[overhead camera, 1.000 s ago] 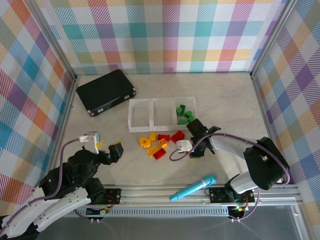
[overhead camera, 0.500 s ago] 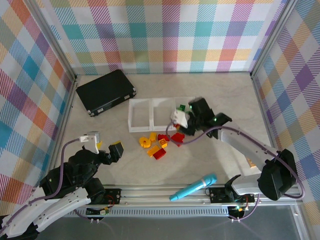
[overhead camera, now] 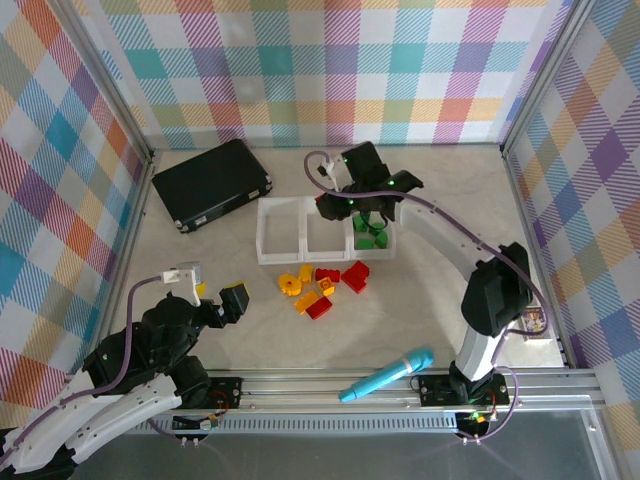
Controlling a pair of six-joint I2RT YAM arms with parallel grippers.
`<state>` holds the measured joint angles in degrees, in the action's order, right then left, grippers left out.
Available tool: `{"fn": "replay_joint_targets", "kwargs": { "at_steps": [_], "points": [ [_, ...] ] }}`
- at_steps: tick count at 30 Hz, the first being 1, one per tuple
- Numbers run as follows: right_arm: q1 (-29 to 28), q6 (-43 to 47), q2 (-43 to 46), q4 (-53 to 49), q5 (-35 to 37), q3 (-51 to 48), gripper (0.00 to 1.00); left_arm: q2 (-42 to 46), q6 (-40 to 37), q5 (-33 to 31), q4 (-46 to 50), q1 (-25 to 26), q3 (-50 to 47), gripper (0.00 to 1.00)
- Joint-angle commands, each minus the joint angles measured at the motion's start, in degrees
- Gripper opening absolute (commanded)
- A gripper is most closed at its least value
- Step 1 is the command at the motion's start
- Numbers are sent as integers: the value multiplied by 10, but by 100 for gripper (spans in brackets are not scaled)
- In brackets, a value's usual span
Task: Sort the legos into containers by color
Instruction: Place the lego in the container.
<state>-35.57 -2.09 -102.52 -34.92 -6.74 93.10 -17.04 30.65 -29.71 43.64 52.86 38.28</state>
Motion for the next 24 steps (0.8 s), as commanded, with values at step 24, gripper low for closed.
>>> {"fn": "replay_joint_targets", "kwargs": {
  "at_steps": [24],
  "points": [
    [1,-165,-138,-43,11,53,44,-51,50,28,-10,4,-6,100]
  ]
}}
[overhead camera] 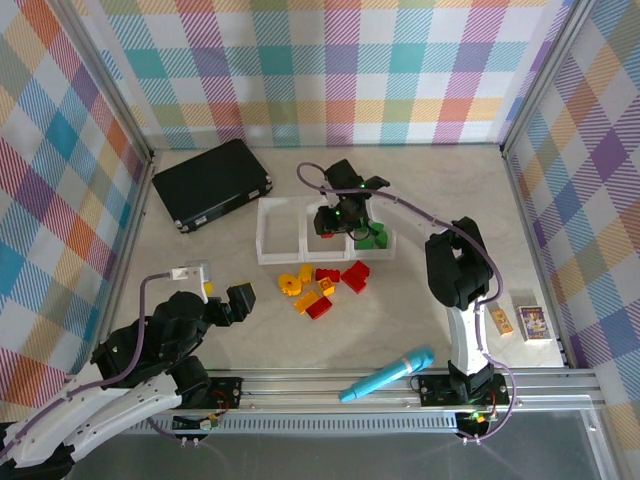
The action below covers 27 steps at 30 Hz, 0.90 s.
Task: Sort the legos into containers by color
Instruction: Place the lego in the container.
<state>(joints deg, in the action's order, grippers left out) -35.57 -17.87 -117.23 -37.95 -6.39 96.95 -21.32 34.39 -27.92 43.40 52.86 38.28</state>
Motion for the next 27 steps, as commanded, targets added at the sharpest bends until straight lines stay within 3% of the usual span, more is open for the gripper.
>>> {"fn": "replay_joint_targets", "kwargs": {
  "at_steps": [1,7,12,21,27],
  "points": [
    [2,-7,14,-14,9,12,48,-12,15,13,-9,4,-6,100],
    [1,-13,46,-30,14,5,65,-51,23,36,-31,4,-9,100],
    [1,-21,85,-36,9,-12,67,-98,23,66,-56,4,-9,100],
    [2,-68,286,15,66,-177,71,-200,40,109,-86,4,10,100],
    [3,-71,425,12,136,-295,79,-307,39,131,-108,9,44,100]
  ]
}}
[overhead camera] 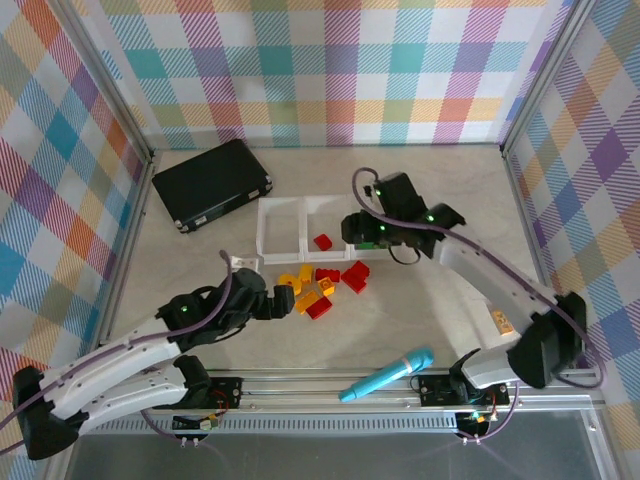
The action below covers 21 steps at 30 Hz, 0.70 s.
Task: Sort the legos into containers by color
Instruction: Place the lego in the container, then pick up the lego from the bottom-center of the table.
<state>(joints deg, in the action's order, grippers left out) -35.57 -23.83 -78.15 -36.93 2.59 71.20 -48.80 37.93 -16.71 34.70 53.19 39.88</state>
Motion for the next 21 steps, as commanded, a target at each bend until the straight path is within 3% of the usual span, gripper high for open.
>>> {"fn": "replay_joint_targets", "kwargs": {
  "at_steps": [1,11,16,21],
  "points": [
    [5,-12,56,1,56,-58,81,-55,3,20,-23,8,38,100],
    [31,-35,168,-21,43,-170,86,-212,4,8,-7,28,120,100],
    [30,-89,126,-6,-28,-198,81,-214,13,4,-21,29,117,100],
    [-1,-71,38,1,-54,-192,79,-199,14,1,-22,29,107,100]
  ]
}}
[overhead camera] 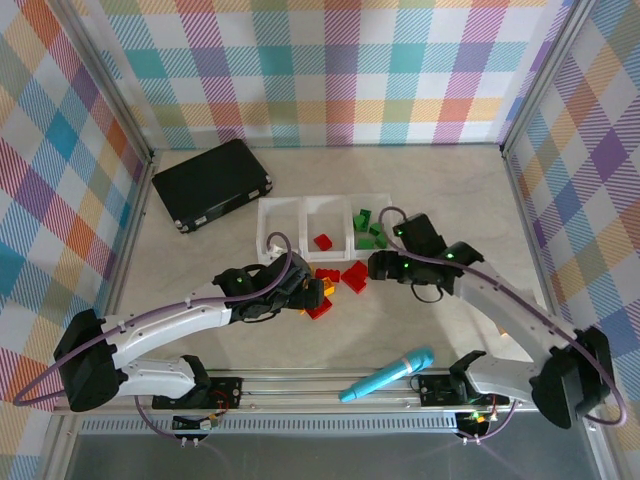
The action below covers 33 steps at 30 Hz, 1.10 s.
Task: Sort the legos into containers by color
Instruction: Pick up the lego from the bottom-center of the table.
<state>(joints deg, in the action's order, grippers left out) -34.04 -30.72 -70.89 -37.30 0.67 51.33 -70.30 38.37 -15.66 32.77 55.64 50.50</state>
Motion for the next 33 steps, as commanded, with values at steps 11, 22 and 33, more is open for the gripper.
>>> {"fn": "replay_joint_targets", "kwargs": {
  "at_steps": [11,22,33],
  "points": [
    [-38,81,-206,-2,-18,87,81,67,2,-40,19,4,-18,100],
    [-66,103,-291,1,-30,137,79,109,4,-71,40,4,-32,100],
    [-87,94,-316,-2,5,161,61,128,10,-80,46,4,-48,100]
  ]
}}
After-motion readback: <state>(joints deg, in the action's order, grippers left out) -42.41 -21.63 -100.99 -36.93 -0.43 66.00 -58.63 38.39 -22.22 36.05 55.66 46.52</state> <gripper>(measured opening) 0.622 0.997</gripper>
